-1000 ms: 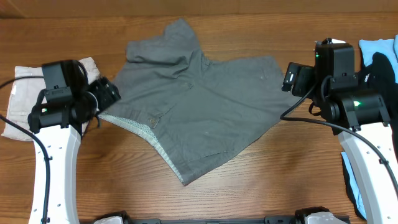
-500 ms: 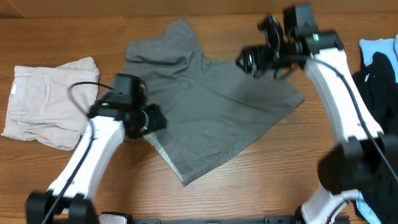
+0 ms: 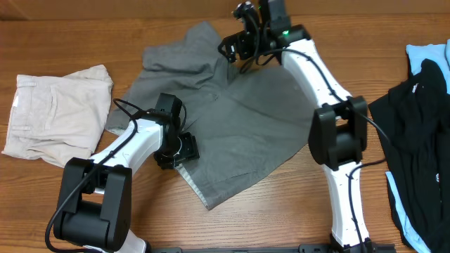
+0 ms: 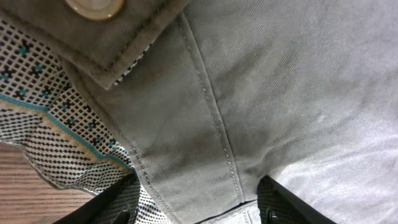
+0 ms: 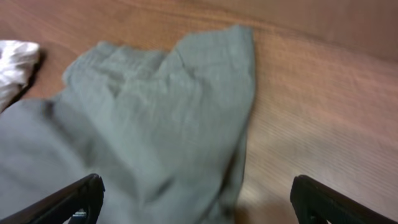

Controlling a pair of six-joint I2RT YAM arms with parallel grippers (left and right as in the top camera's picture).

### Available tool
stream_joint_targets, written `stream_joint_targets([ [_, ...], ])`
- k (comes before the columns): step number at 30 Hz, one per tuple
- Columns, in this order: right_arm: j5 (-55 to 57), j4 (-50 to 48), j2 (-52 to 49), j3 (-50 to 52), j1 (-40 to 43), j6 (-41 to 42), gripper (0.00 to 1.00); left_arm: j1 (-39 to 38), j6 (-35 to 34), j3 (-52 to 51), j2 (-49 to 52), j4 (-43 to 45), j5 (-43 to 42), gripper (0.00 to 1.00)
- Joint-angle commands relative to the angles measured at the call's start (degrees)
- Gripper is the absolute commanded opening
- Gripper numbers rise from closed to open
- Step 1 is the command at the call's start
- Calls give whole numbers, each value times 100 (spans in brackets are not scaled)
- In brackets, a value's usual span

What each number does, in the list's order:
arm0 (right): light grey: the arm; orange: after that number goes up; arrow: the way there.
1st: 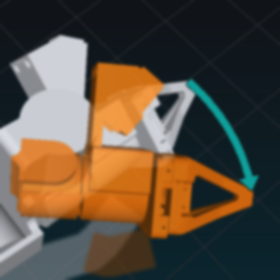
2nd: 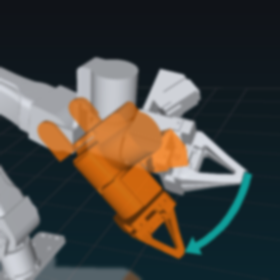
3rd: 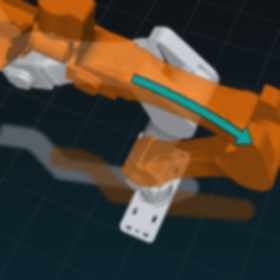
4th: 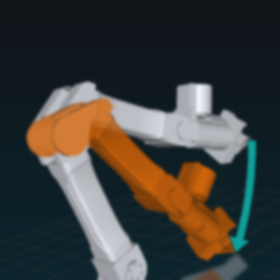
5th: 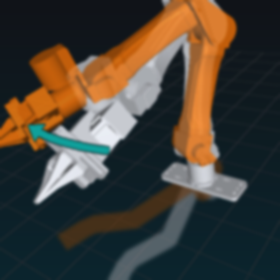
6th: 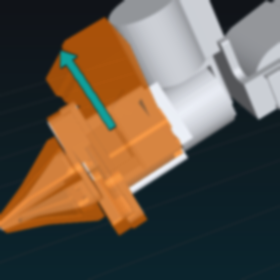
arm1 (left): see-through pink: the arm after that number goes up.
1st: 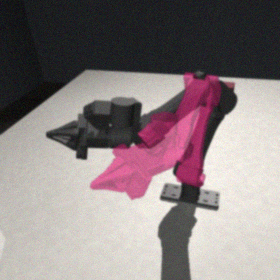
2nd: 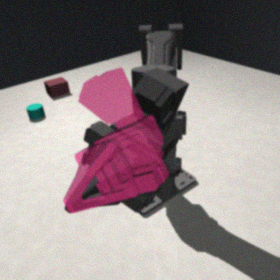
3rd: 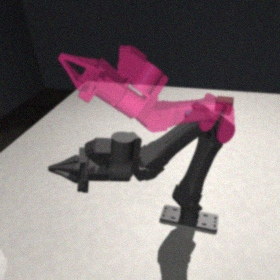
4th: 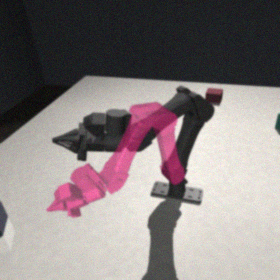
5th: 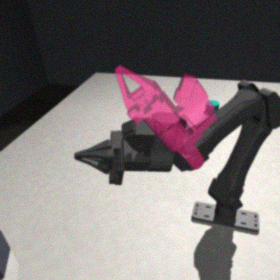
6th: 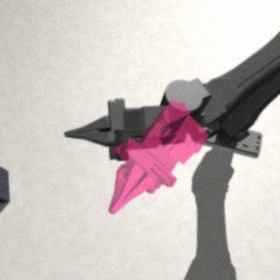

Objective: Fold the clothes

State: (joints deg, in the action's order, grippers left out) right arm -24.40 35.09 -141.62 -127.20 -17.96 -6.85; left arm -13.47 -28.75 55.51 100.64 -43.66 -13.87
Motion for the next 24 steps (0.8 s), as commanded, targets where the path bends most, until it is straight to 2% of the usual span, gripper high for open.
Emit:
stream_joint_targets([
  [1, 205, -507, -431, -151, -109, 87, 100, -17, -22, -289, 490, 201, 72, 65],
  [8, 269, -1016, -918, -146, -299, 83, 100, -17, -63, -289, 490, 258, 72, 66],
  [9, 354, -1141, -960, -146, -348, 87, 96, -17, -63, -289, 490, 262, 72, 67],
  [10, 398, -1191, -979, -146, -367, 105, 90, -17, -63, -289, 490, 262, 72, 67],
  [13, 562, -1248, -992, -146, -417, 129, 57, -17, -63, -289, 490, 262, 72, 68],
  [14, 804, -1255, -992, -146, -417, 201, 34, -17, -63, -289, 490, 260, 72, 68],
  [16, 1513, -1316, -992, -149, -409, 627, 14, -17, -63, -289, 490, 258, 72, 68],
  [20, 2020, -1158, -977, -221, -170, 990, 8, -17, -63, -289, 490, 260, 74, 69],
  [24, 2953, -514, -966, -704, 332, 1862, 5, -17, -63, -289, 490, 376, 74, 69],
])
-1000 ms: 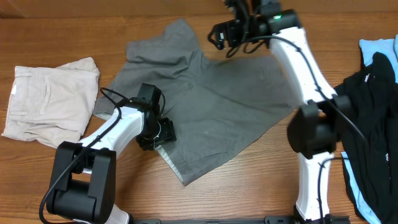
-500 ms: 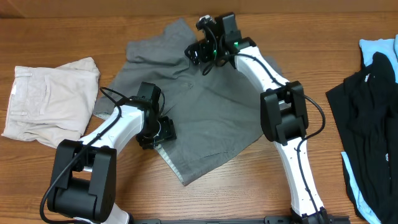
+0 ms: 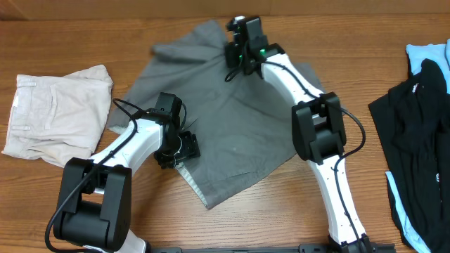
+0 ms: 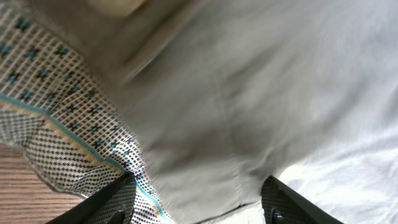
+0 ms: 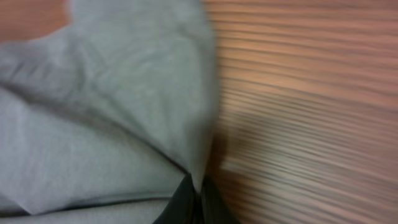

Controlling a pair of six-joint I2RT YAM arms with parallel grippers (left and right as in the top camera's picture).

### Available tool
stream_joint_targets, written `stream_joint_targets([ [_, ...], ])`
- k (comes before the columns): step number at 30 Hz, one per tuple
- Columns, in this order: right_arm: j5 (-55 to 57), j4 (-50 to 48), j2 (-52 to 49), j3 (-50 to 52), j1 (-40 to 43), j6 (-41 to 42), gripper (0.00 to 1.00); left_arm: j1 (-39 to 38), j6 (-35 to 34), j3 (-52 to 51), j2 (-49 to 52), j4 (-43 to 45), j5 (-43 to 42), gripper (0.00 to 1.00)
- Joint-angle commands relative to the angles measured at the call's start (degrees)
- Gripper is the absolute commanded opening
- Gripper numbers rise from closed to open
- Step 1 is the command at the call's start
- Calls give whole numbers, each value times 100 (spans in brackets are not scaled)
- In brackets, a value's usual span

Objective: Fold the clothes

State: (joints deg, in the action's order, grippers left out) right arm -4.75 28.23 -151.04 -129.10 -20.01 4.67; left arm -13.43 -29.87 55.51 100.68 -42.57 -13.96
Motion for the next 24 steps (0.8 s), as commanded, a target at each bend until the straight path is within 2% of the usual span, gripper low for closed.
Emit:
stream_joint_targets([
  [1, 981, 271, -26, -614, 627, 723, 5, -22, 50, -289, 485, 330, 92, 69],
  [8, 1290, 1307, -15, -1158, 1126, 1003, 5, 2, 50, -284, 485, 1196, 393, 68],
  [9, 1285, 1460, -15, -1158, 1145, 1019, 9, 4, 46, -284, 485, 1366, 391, 68],
  [11, 1266, 1646, -15, -1158, 1145, 1019, 34, 7, 44, -278, 485, 1526, 400, 68],
  [12, 1270, 1746, -13, -1163, 1145, 1008, 50, 28, 46, -251, 485, 1591, 402, 68],
  [14, 1270, 1897, 26, -1163, 1145, 907, 63, 92, 48, -162, 483, 1598, 400, 68],
  [19, 1331, 2144, 483, -1163, 1174, 909, 66, 334, 291, 302, 483, 1561, -216, 64],
  [22, 1727, 2487, 1082, -1163, 1248, 911, 67, 372, 417, 693, 483, 1679, -793, 50],
  [24, 1810, 2774, 1401, -1163, 1314, 911, 69, 361, 413, 758, 483, 1928, -986, 50],
])
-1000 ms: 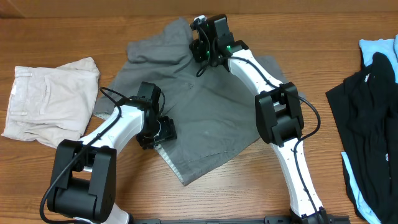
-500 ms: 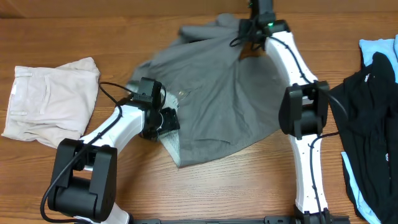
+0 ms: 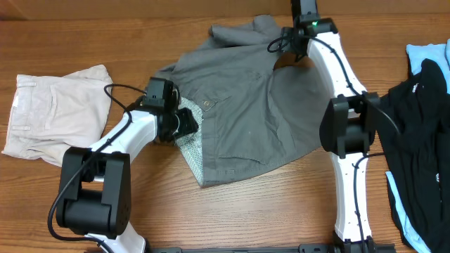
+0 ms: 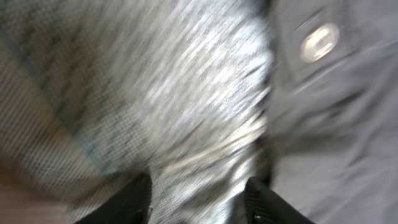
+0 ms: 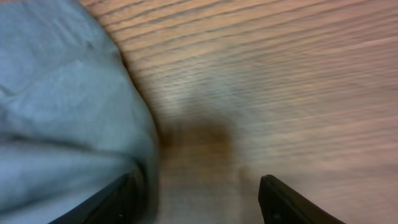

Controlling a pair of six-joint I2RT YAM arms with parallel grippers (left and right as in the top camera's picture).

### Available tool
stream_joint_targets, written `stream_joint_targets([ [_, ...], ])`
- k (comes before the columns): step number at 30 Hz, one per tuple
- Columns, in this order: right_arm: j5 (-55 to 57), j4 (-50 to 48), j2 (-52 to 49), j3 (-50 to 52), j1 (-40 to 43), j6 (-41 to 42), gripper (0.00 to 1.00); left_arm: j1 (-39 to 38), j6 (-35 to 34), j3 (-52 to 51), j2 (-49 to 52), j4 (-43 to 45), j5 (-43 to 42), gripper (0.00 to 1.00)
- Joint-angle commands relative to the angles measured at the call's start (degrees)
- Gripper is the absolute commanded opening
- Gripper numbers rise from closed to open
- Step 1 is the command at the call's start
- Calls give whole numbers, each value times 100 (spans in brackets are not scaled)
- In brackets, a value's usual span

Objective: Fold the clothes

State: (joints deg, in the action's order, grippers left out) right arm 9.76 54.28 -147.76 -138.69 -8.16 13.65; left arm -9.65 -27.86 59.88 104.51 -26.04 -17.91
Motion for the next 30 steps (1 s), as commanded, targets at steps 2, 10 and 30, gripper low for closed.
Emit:
stream_joint_targets([
  [2, 400, 507, 1340, -203, 221, 15, 70, -59, 190, 323, 103, 730, -831, 57],
  [10, 369, 1436, 1897, -203, 741, 144, 73, -264, -890, 319, 396, 1141, -289, 59],
  [30, 372, 1762, 1932, -203, 929, 142, 73, -490, -1351, 332, 1300, 3512, -1364, 41],
])
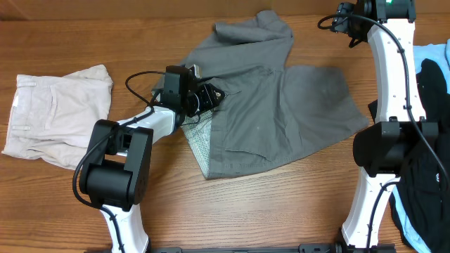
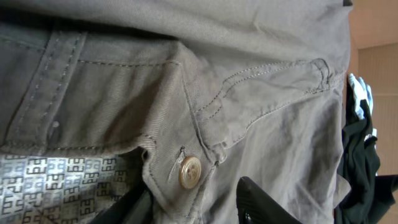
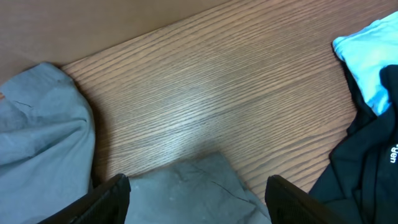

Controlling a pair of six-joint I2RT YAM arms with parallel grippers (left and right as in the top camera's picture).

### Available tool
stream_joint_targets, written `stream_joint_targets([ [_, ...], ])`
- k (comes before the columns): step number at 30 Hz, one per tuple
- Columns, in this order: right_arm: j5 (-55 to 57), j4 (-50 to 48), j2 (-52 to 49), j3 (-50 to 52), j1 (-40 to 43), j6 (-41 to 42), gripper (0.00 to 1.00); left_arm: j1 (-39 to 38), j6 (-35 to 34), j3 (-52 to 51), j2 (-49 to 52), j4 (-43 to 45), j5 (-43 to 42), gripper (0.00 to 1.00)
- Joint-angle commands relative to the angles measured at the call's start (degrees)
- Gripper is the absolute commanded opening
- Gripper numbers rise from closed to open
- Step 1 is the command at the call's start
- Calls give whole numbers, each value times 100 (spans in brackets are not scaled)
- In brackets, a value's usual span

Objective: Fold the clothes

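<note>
The grey shorts (image 1: 281,119) lie spread at mid-table, one leg bunched at the far edge and the other flat toward the right. My left gripper (image 1: 207,95) lies low on the waistband and is shut on it beside the pale button (image 2: 189,172). In the left wrist view its fingers (image 2: 261,202) flank the waistband flap at the left gripper (image 2: 196,208). The patterned lining (image 1: 200,144) shows along the turned-up waistband. My right gripper (image 1: 351,21) hangs open at the far right, off the cloth, and the right gripper (image 3: 198,205) holds nothing.
A folded beige garment (image 1: 60,112) lies at the left. A black garment (image 1: 422,126) and a light blue one (image 1: 425,53) are piled at the right edge, close to the right arm. Bare wood lies along the front.
My right gripper has left the shorts' far edge, moved right and stands wide open. The left gripper, still on the waistband, has shifted right and farther back. One leg now lies flat to the right.
First my right gripper hung open over the far leg while the left held the waistband near the front. Then the right was shut on that leg's edge. Later the shorts sat farther right and back, the right fingers parting. Now the right is clear.
</note>
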State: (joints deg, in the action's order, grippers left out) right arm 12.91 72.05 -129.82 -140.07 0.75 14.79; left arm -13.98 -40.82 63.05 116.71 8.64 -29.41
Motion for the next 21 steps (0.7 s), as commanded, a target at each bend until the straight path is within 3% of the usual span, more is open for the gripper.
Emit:
stream_joint_targets([
  [1, 55, -15, 138, -66, 42, 28, 74, -57, -57, 15, 81, 46, -260, 38],
  [3, 55, -4, 138, -66, 59, 28, 73, -57, -52, 13, 81, 37, -319, 22],
  [4, 57, 31, 138, -66, 70, 28, 74, -57, -52, 13, 81, 11, -317, 7],
  [5, 57, 81, 138, -66, 85, 28, 73, -57, -52, 13, 81, -42, -306, 4],
  [10, 55, 658, 136, -63, 315, 116, 74, 94, 247, 13, -4, -1250, -374, 4],
  [12, 9, 1071, 136, -55, 522, 177, 75, 389, 918, 13, -337, -2573, -367, 4],
  [16, -520, 1665, 133, -26, 820, 129, 77, 1086, 1829, 13, -1285, -4352, -352, 4],
  [19, -953, 1967, 133, 87, 929, 22, 77, 1565, 1897, 13, -1886, -5154, -28, 4],
  [21, -1626, 1980, 133, 219, 929, -466, 78, 1832, 1823, 13, -2157, -5584, 389, 4],
])
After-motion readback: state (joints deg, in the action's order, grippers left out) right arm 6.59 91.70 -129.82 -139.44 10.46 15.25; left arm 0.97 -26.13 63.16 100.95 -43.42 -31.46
